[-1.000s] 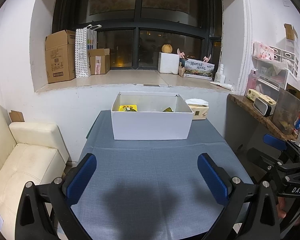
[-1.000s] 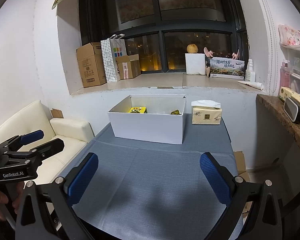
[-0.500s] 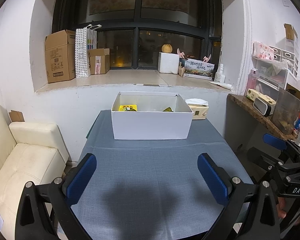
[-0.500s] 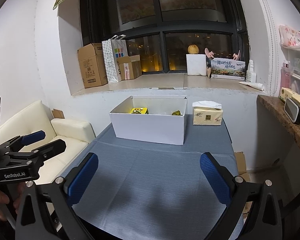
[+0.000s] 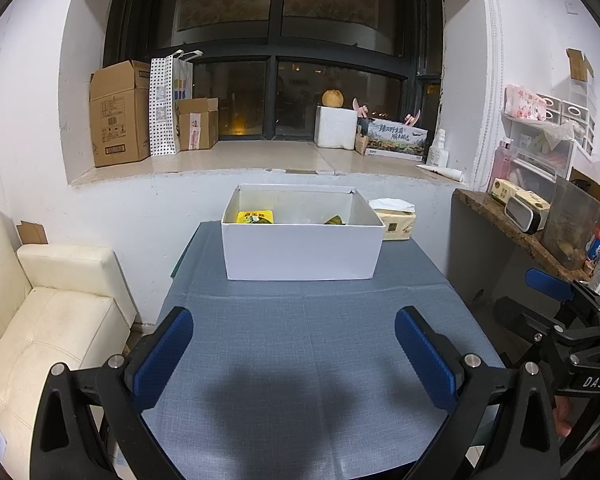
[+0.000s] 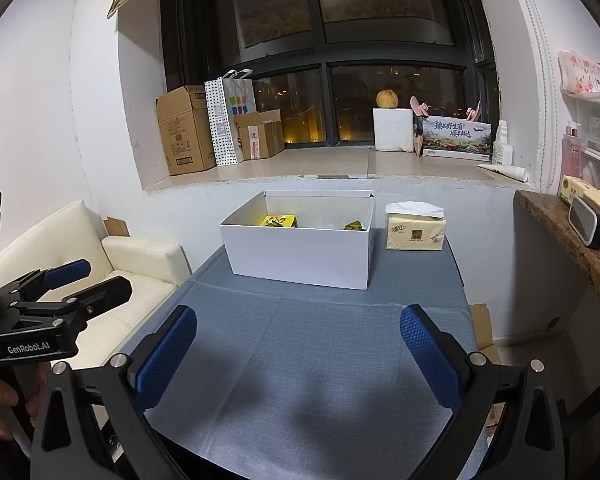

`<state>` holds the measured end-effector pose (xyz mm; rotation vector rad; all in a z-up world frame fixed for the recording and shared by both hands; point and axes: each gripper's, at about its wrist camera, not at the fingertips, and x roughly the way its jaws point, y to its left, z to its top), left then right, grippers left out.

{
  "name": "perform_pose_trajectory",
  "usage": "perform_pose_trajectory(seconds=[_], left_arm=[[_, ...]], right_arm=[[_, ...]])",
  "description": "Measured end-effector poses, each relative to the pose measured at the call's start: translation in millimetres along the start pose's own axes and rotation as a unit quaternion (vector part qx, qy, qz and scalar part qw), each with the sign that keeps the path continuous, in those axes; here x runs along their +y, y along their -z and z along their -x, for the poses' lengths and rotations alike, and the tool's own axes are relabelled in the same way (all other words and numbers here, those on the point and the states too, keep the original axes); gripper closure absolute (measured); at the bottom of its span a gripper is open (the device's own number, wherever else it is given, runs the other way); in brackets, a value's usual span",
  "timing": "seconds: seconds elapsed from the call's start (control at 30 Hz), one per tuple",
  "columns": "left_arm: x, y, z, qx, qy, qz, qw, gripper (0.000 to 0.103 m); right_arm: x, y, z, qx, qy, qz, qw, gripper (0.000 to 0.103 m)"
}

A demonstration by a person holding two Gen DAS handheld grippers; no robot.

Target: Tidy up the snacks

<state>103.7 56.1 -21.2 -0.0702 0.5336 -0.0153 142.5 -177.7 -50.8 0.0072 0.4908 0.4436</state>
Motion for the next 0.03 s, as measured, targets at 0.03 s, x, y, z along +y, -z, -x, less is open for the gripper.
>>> perform_pose_trajectory(seconds=[0.03], left_arm=[[0.7,0.1,0.8,-0.001,0.001,0.002,1.0,0.0]], right_arm=[[0.2,0.3,0.1,0.0,0.0,-0.001,1.0,0.0]])
